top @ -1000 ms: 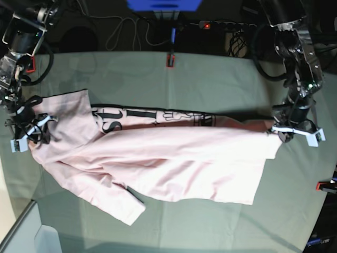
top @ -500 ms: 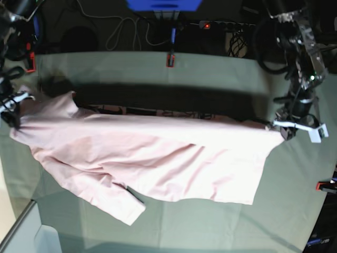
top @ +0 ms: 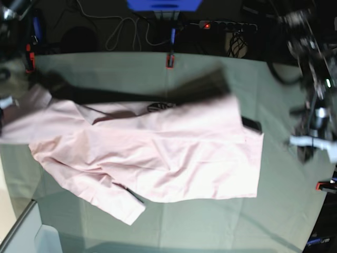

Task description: Layout the t-shirt on the table in an organized manner, then fold the t-shirt properly

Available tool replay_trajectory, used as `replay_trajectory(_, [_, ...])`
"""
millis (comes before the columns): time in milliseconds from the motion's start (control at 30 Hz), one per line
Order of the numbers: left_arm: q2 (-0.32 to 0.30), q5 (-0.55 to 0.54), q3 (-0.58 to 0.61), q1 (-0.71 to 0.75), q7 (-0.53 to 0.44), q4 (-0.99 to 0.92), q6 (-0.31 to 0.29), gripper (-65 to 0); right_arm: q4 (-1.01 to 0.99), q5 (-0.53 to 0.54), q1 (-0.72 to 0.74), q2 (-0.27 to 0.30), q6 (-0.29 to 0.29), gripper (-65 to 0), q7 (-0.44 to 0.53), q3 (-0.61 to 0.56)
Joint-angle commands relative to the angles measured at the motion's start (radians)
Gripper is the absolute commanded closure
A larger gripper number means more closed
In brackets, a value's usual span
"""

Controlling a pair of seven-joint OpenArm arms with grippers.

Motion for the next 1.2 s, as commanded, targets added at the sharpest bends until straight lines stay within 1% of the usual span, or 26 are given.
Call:
replay_trajectory(0, [-0.011,-0.007,0.012,-0.062,0.005,0.002,-0.001,0.0,0.001,0.026,0.059,0.038,0.001,0.0,0.014,-0.02])
replay_trajectory(67, [-0.016,-0.006,0.03,-0.169,0.06,-0.039,-0.001,0.0,-0.045,0.016,0.158,0.067,0.001,0.0,-0.055,-0.075])
replay_trajectory(133, [-0.02,-0.004,0.055,-0.272,0.109,-0.099,-0.001,0.0,-0.076,-0.021,0.267,0.083,0.001,0.0,-0.104,-0.118])
replay_trajectory(233, [-0.013,-0.004,0.074,-0.387,0.158,-0.201,-0.001,0.0,-0.108,-0.113,0.396,0.08,0.001,0.0,-0.144,-0.143])
replay_trajectory(300, [-0.008,-0.007,0.073,-0.392,0.187,-0.225,-0.001,0.0,-0.11,-0.155,0.43,0.063,0.001,0.0,-0.152,-0.139])
replay_trajectory(333, [0.007,-0.007,0.071,-0.38,0.206,-0.224,-0.003,0.0,-0.104,-0.17,0.433,0.049,0.001,0.0,-0.147,-0.136])
replay_trajectory(433, [0.047,-0.027,0.067,-0.281,0.263,-0.21,-0.003,-0.1,-0.102,-0.182,0.425,0.037,0.001,0.0,-0.146,-0.135])
replay_trajectory(500, [0.064,-0.089,0.067,-0.195,0.298,-0.184,-0.001,-0.6,-0.099,-0.178,0.385,0.026,0.001,0.0,-0.143,-0.135])
replay_trajectory(567, [0.076,-0.162,0.07,-0.102,0.329,-0.164,0.007,-3.5,-0.099,-0.176,0.362,0.018,0.001,0.0,-0.141,-0.135])
replay_trajectory(667, [0.099,-0.224,0.073,-0.022,0.321,-0.165,0.007,-5.1,-0.102,-0.176,0.355,0.003,0.001,0.0,-0.141,-0.139])
replay_trajectory(767, [0.127,-0.239,0.074,0.055,0.319,-0.153,0.008,-5.2,-0.101,-0.176,0.353,-0.017,0.001,0.0,-0.141,-0.135])
replay_trajectory(867, [0.142,-0.237,0.074,0.091,0.338,-0.165,0.008,-5.2,-0.099,-0.176,0.343,-0.019,0.001,0.0,-0.141,-0.139])
replay_trajectory(1033, [0.193,-0.236,0.076,0.167,0.342,-0.165,0.01,-5.9,-0.096,-0.176,0.341,-0.039,0.001,0.0,-0.141,-0.143])
replay_trajectory(1100, [0.208,-0.234,0.084,0.193,0.342,-0.165,0.01,-11.6,-0.096,-0.176,0.339,-0.039,0.001,0.0,-0.141,-0.143])
replay_trajectory(1167, [0.205,-0.234,0.114,0.21,0.341,-0.174,0.01,-23.6,-0.096,-0.176,0.339,-0.039,0.001,0.0,-0.141,-0.143])
